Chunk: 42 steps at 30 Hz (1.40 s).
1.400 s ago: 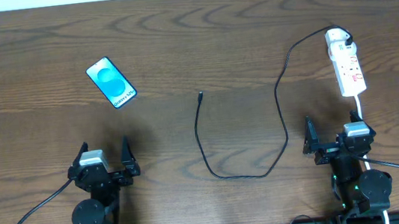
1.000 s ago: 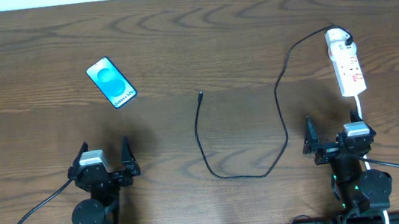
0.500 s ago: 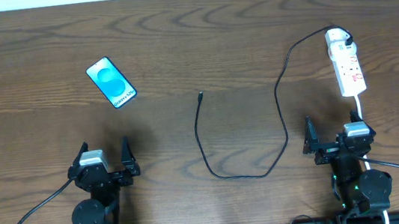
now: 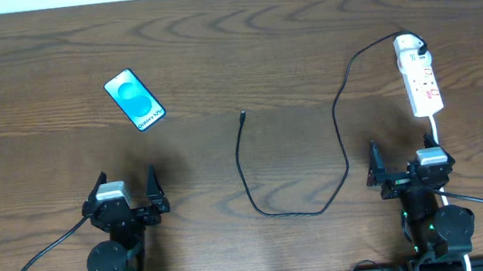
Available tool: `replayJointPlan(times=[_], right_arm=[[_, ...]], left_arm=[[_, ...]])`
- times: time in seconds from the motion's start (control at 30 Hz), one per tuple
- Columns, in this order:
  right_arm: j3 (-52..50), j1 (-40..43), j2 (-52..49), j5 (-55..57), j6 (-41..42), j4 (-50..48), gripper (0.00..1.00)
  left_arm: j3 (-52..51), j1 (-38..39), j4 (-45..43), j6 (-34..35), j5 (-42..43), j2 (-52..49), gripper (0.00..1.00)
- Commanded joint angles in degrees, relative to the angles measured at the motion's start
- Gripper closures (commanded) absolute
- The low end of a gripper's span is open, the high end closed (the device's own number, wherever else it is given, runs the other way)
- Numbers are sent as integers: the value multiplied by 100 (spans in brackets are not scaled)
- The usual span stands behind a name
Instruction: Plug charger to phone and switch on socket
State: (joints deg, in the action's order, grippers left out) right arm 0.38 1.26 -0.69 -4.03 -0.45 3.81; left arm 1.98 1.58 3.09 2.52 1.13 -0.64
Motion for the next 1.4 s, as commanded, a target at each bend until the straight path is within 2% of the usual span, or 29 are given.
replayJointPlan(times=[0.0, 1.37], right_arm=[[-7, -87, 35, 26, 61, 28, 1], [-7, -87, 35, 26, 61, 28, 1]], left_arm=[[-175, -28, 103, -103, -96, -7, 8], [-175, -28, 79, 55, 35, -35, 8]])
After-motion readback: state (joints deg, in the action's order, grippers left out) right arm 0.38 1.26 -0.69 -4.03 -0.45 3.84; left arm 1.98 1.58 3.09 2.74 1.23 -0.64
